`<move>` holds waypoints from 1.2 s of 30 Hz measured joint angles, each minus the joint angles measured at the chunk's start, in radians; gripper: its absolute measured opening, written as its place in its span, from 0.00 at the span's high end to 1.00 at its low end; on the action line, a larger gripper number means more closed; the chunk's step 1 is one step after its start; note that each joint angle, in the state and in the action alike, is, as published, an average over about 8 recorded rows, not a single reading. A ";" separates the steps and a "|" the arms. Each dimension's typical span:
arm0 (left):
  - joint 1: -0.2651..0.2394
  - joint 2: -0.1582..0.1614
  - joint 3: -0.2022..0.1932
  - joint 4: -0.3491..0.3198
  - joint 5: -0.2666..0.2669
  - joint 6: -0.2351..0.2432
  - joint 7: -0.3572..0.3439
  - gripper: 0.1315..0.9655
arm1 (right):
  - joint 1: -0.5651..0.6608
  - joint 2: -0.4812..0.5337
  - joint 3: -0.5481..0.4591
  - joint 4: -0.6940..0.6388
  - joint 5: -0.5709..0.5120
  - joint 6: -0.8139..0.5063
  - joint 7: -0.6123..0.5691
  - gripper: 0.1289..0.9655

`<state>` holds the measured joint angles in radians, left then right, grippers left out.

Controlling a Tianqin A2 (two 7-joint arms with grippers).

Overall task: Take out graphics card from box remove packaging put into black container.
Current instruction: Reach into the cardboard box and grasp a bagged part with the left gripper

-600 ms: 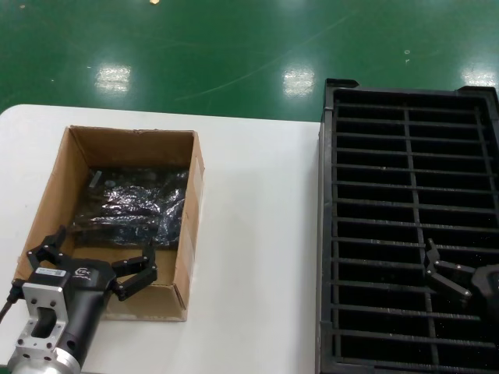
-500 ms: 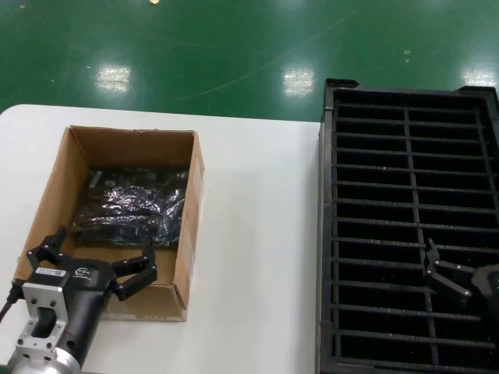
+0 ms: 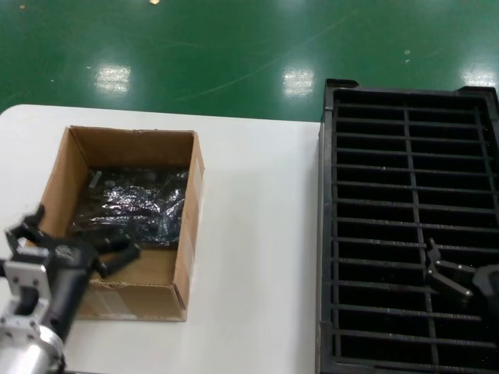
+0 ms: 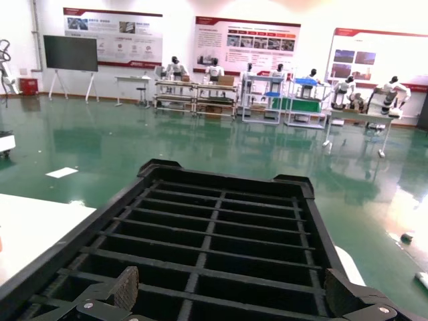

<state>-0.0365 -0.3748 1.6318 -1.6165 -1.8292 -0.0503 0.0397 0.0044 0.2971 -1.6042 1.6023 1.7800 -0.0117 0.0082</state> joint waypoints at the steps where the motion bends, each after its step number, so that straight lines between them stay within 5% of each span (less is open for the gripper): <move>1: -0.012 -0.023 0.015 -0.002 -0.012 -0.013 0.010 0.00 | 0.000 0.000 0.000 0.000 0.000 0.000 0.000 0.00; 4: -0.062 -0.118 0.087 -0.005 -0.047 -0.039 0.054 0.00 | 0.000 0.000 0.000 0.000 0.000 0.000 0.000 0.00; 9: -0.214 -0.302 0.277 0.031 -0.043 -0.015 0.117 0.00 | 0.000 0.000 0.000 0.000 0.000 0.000 0.000 0.00; 12: -0.334 -0.380 0.395 0.090 0.032 0.052 0.106 0.00 | 0.000 0.000 0.000 0.000 0.000 0.000 0.000 0.00; 16: -0.495 -0.433 0.530 0.202 0.199 0.179 0.061 0.00 | 0.000 0.000 0.000 0.000 0.000 0.000 0.000 0.00; 19: -0.595 -0.448 0.601 0.289 0.337 0.272 0.031 0.00 | 0.000 0.000 0.000 0.000 0.000 0.000 0.000 0.00; 22: -0.661 -0.443 0.626 0.362 0.475 0.348 0.007 0.00 | 0.000 0.000 0.000 0.000 0.000 0.000 0.000 0.00; 29: -0.691 -0.390 0.571 0.463 0.721 0.434 0.015 0.00 | 0.000 0.000 0.000 0.000 0.000 0.000 0.000 0.00; 36: -0.655 -0.317 0.501 0.527 0.812 0.418 0.087 0.01 | 0.000 0.000 0.000 0.000 0.000 0.000 0.000 0.00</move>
<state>-0.6918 -0.6915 2.1329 -1.0898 -1.0174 0.3673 0.1269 0.0044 0.2971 -1.6042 1.6023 1.7800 -0.0117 0.0082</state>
